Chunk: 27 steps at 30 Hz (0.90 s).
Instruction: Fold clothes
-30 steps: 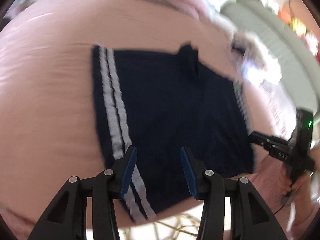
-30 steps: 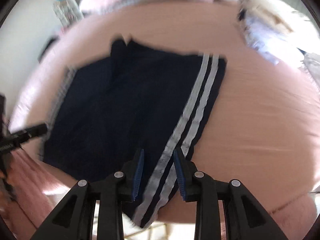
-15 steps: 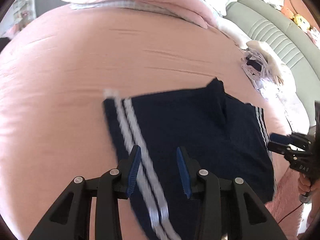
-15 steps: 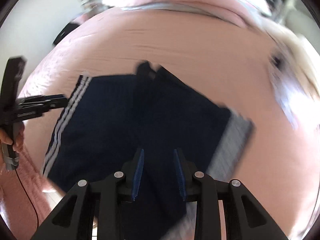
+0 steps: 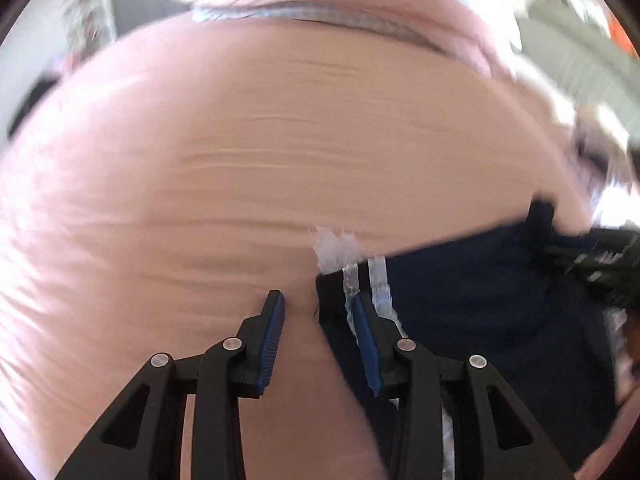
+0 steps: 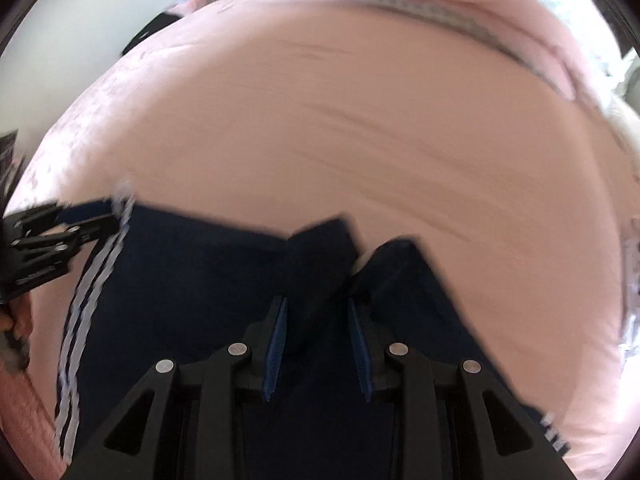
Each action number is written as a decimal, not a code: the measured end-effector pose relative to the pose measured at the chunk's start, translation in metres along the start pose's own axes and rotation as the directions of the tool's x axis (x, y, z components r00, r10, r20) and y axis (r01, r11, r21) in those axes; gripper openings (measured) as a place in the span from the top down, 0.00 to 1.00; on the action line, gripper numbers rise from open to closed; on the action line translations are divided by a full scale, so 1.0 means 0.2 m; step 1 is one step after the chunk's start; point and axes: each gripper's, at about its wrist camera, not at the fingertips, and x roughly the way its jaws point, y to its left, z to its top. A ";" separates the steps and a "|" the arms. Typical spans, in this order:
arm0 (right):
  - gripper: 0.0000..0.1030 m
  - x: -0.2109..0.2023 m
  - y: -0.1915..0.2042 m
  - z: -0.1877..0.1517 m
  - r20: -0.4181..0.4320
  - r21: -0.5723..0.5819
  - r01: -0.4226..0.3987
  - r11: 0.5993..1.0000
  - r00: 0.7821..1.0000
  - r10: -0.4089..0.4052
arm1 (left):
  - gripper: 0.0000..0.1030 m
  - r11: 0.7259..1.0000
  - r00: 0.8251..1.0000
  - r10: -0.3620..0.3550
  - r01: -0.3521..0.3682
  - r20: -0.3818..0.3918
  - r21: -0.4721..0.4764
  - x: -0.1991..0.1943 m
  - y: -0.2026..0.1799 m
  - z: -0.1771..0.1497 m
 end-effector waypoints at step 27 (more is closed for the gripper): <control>0.71 -0.36 0.10 -0.53 -0.013 0.125 -0.037 0.992 0.999 0.039 | 0.68 0.964 0.975 -0.150 0.181 -0.163 0.195 -0.23 -0.35 -0.32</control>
